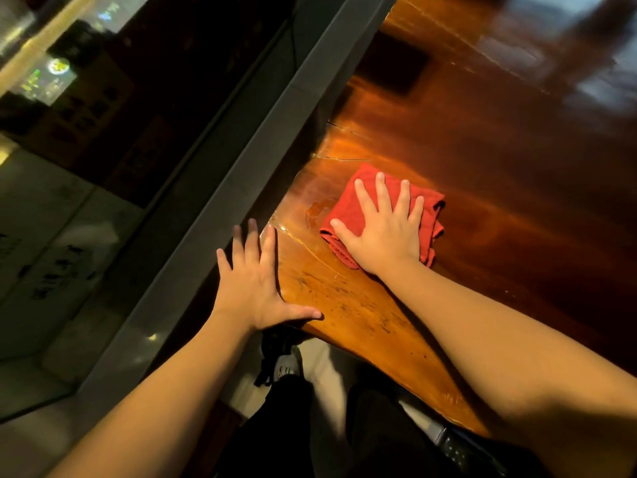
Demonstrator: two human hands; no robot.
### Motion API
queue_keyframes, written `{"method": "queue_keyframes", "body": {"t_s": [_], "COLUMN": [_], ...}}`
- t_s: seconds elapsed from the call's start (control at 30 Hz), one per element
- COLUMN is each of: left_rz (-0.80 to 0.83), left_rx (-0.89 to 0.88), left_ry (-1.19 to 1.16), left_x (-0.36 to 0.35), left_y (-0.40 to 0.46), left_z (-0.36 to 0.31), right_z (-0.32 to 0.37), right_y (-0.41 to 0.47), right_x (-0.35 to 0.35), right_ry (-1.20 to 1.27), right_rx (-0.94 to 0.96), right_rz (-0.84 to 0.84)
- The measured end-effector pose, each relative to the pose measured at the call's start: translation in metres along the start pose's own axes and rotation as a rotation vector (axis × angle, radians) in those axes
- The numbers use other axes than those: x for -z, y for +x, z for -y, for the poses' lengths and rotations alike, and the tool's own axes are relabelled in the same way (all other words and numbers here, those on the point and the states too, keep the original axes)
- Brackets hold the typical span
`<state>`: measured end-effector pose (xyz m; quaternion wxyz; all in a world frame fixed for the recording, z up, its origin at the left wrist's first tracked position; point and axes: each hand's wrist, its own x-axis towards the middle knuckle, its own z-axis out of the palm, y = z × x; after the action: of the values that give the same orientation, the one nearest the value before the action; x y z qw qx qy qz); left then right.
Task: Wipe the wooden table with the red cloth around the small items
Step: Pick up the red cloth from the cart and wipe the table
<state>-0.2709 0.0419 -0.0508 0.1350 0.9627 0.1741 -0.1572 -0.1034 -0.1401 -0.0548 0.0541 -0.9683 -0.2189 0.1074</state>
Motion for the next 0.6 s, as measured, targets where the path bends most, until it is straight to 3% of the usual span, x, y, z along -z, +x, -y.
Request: {"method": "queue_keyframes", "body": {"t_s": [0.33,0.6], "left_rz": [0.004,0.073], "left_rx": [-0.063,-0.043], "left_ry": [0.033,0.094], "left_x": [0.002,0.005], "left_y": [-0.008,-0.013], "left_z": [-0.006,-0.027], "right_z": [0.040,-0.006], "right_y": [-0.023,-0.089], "right_x": [-0.010,-0.019], "right_ry": [-0.016,0.036], "right_rx": [0.289,0.445], "right_rz": [0.003,0.046]}}
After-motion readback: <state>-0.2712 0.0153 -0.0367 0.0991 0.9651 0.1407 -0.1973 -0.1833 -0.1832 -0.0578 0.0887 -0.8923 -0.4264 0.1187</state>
